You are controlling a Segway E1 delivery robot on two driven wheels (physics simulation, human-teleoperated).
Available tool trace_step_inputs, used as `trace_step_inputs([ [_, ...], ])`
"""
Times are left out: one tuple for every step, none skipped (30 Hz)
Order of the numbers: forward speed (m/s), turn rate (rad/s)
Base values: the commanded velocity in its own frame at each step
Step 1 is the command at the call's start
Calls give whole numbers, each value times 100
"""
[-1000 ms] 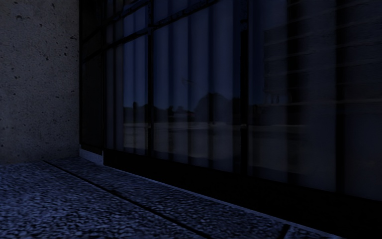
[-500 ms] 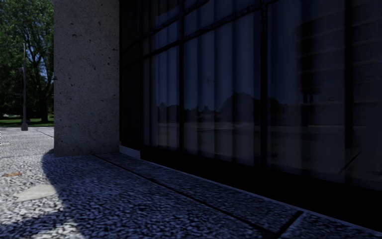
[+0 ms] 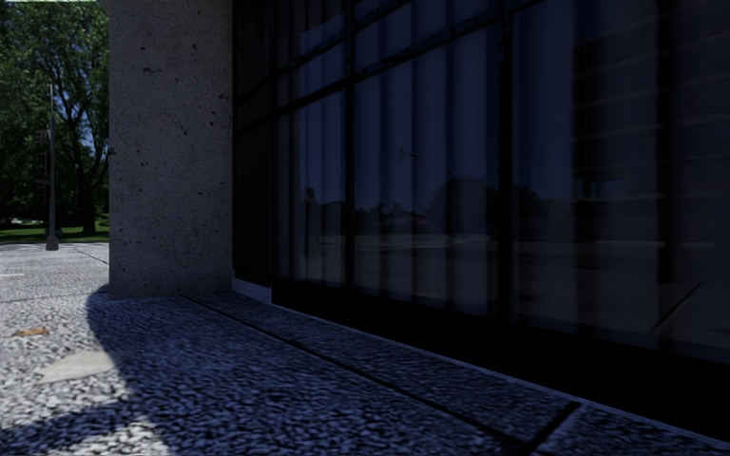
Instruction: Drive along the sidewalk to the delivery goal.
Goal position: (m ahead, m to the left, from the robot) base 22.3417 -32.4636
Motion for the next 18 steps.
trace_step_inputs([
  [96,29],
  [96,30],
  [97,30],
  [97,30],
  [97,34],
  [97,38],
  [97,38],
  [97,39],
  [97,40],
  [97,41],
  [97,41],
  [97,41],
  [97,41],
  [97,41],
  [97,41],
  [97,41],
  [97,41],
  [97,45],
])
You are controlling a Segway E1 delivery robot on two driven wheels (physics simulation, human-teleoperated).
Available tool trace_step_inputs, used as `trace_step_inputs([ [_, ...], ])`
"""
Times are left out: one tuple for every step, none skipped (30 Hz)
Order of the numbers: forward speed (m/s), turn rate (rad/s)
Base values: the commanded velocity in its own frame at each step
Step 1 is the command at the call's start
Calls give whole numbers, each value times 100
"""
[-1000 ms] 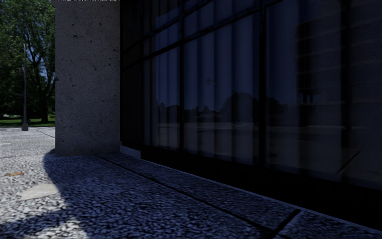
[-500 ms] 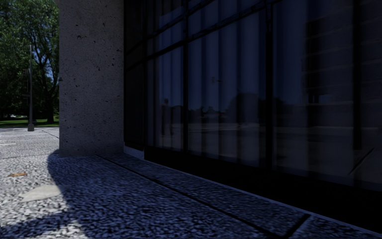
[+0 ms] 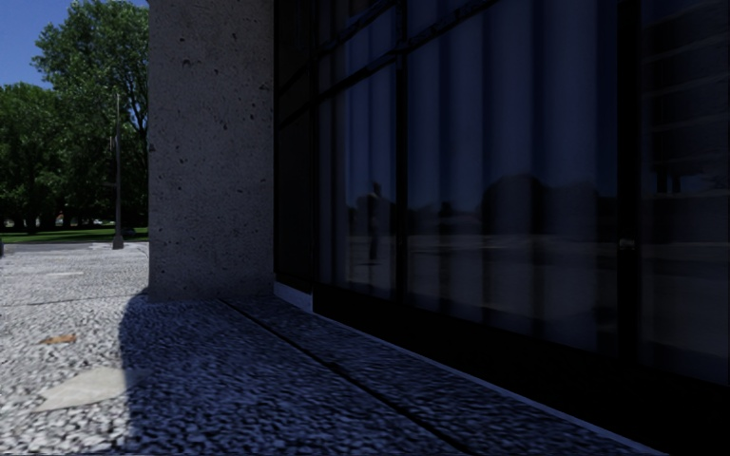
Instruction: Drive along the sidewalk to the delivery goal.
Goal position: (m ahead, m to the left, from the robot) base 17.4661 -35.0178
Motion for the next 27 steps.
trace_step_inputs([
  [97,50],
  [97,52],
  [97,52],
  [97,53],
  [97,53],
  [97,53],
  [97,53],
  [97,53],
  [97,53],
  [97,53],
  [97,53],
  [97,53],
  [97,53],
  [97,53],
  [97,53],
  [97,53],
  [97,53],
  [97,53],
  [97,53],
  [97,53],
  [97,53],
  [97,53],
  [97,53],
  [97,53],
  [97,53],
  [97,53],
  [97,53],
])
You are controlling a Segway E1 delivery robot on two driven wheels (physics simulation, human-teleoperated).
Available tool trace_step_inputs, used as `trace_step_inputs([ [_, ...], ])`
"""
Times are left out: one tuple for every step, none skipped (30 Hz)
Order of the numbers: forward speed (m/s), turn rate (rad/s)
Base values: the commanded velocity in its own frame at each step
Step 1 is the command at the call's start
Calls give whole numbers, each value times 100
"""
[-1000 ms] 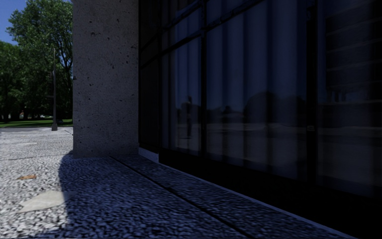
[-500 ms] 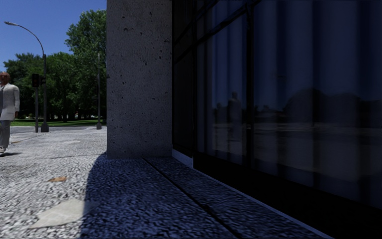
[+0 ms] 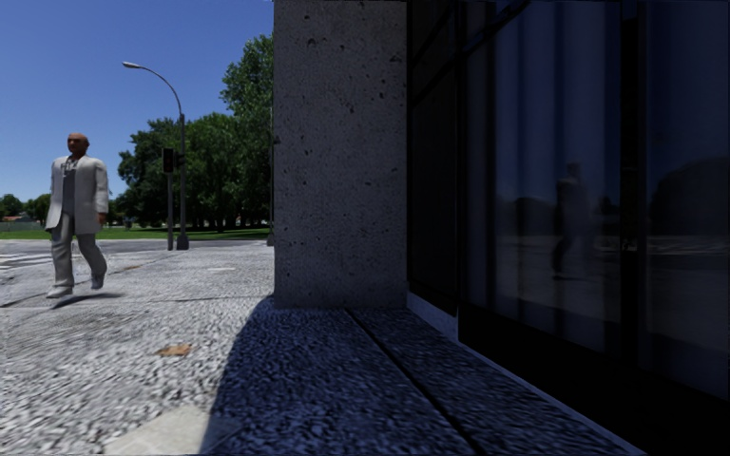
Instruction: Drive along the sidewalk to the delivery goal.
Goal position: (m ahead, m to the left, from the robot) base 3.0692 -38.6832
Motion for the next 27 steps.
trace_step_inputs([
  [97,53],
  [97,53],
  [97,53],
  [97,53],
  [97,53],
  [97,53],
  [97,53],
  [97,53],
  [97,53],
  [97,53],
  [97,53],
  [97,53],
  [97,53],
  [97,53],
  [97,53],
  [97,53],
  [97,53],
  [97,53],
  [97,53],
  [97,53],
  [97,53],
  [97,53],
  [97,53],
  [97,53],
  [97,53],
  [97,53],
  [97,53],
])
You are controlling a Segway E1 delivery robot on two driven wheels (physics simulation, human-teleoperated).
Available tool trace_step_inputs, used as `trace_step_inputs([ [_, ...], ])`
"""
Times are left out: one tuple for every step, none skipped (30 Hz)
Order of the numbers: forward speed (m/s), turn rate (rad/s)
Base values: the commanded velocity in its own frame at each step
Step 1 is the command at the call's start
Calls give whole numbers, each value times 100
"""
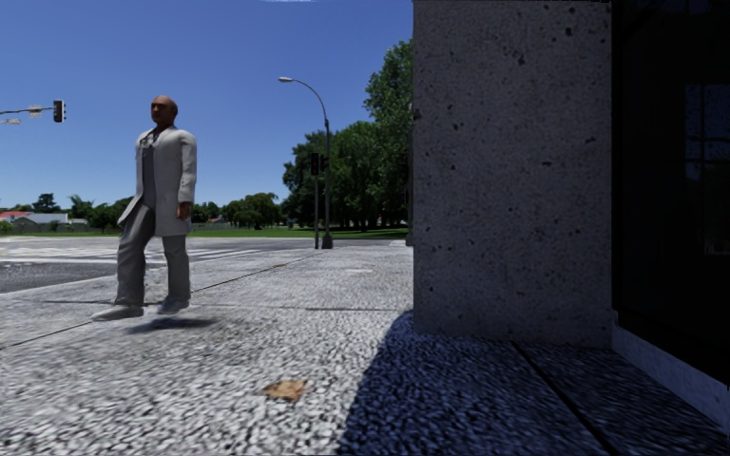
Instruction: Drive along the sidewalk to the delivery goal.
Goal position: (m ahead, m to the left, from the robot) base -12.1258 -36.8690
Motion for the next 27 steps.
trace_step_inputs([
  [97,53],
  [97,53],
  [97,53],
  [97,53],
  [97,53],
  [97,53],
  [97,53],
  [97,53],
  [97,53],
  [97,53],
  [97,53],
  [97,53],
  [97,53],
  [97,53],
  [97,53],
  [97,53],
  [97,0],
  [97,0],
  [97,0],
  [97,0],
  [97,0],
  [97,0],
  [97,0],
  [97,0],
  [97,0],
  [97,0],
  [97,0],
])
